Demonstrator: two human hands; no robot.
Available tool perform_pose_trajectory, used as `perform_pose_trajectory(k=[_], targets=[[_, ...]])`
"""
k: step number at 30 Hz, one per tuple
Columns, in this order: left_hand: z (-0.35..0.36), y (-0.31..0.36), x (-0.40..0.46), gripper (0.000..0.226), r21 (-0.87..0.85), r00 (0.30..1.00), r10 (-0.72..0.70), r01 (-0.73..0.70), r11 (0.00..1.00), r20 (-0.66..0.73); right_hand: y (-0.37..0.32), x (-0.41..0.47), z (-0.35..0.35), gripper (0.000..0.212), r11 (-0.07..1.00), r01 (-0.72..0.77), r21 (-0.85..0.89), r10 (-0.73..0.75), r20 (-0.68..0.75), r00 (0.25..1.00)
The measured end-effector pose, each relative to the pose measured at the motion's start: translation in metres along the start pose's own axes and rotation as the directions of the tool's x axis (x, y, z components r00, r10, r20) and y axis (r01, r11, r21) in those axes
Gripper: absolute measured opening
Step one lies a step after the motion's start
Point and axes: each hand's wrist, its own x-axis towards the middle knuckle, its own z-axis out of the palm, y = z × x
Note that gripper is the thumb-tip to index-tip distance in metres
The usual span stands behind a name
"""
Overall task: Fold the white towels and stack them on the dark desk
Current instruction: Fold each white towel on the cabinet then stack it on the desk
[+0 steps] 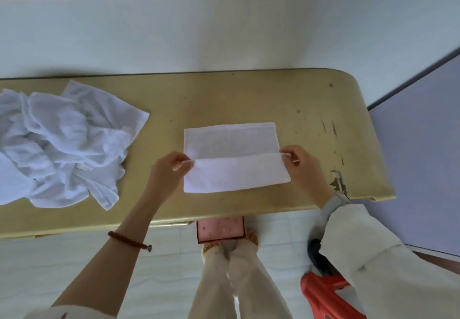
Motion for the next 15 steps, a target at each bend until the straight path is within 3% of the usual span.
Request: perform_pose_trajectory(k=[7,15], targets=[[0.005,0.008,0.052,0.016,-0.115,0.981,-0.05,0.029,0.993,-0.186,-0.01,0.065,0.012,0.016,0.99,-0.033,0.135,0.05,-0.128,0.991],[0.016,-0.002,0.086,0.019,-0.082,0.965,-0.069,0.05,0.995,-0.255,0.008,0.1,0.036,0.018,0.996,-0.055,0.068,0.065,-0.155,0.986]])
